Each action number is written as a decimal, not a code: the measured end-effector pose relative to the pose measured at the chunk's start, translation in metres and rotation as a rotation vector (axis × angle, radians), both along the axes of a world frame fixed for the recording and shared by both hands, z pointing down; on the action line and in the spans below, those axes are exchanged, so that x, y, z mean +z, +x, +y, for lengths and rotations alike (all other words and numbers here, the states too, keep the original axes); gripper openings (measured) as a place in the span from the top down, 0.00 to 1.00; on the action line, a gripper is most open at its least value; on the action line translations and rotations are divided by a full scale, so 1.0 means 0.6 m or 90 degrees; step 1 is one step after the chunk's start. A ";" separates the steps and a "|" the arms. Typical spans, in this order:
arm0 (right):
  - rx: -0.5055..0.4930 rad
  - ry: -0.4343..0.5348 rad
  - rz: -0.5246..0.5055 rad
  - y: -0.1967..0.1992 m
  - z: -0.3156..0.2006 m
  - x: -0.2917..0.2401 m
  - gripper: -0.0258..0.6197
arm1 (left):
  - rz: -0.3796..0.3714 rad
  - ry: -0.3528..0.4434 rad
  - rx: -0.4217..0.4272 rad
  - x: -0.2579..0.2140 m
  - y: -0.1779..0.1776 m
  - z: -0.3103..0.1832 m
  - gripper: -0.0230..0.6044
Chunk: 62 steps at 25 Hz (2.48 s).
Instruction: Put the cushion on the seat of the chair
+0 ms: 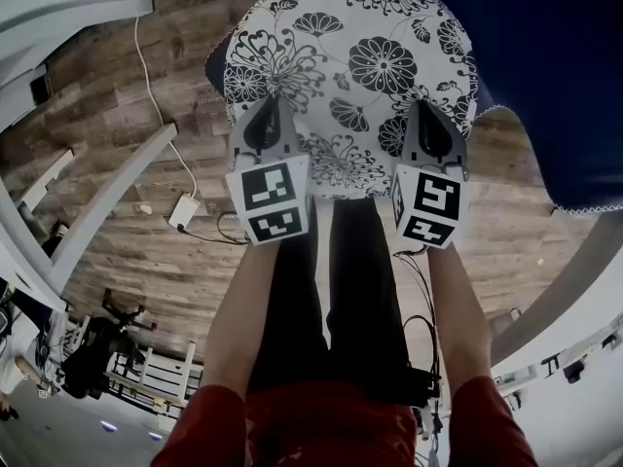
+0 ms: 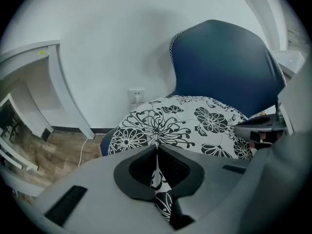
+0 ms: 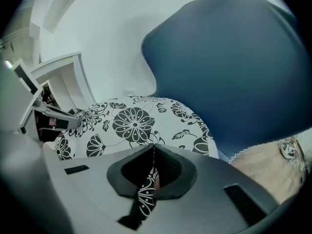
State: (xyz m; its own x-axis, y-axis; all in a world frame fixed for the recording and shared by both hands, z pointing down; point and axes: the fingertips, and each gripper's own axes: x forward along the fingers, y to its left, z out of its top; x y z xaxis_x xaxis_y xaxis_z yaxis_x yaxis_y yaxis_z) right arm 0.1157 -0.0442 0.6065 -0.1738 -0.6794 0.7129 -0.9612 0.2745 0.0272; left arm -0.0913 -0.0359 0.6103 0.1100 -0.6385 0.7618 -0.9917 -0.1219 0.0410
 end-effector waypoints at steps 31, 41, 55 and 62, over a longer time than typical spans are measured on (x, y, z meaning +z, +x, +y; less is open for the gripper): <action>0.037 0.029 -0.025 -0.003 0.002 -0.047 0.73 | 0.000 0.035 0.024 -0.050 0.009 0.000 0.76; 0.026 0.063 -0.041 -0.019 -0.005 -0.142 0.73 | 0.010 0.082 0.033 -0.153 0.018 -0.014 0.75; 0.010 0.165 -0.074 -0.055 -0.028 -0.351 0.73 | 0.023 0.181 0.031 -0.353 0.012 -0.039 0.75; 0.019 0.226 -0.069 -0.052 -0.029 -0.467 0.73 | 0.039 0.240 0.036 -0.469 0.008 -0.034 0.75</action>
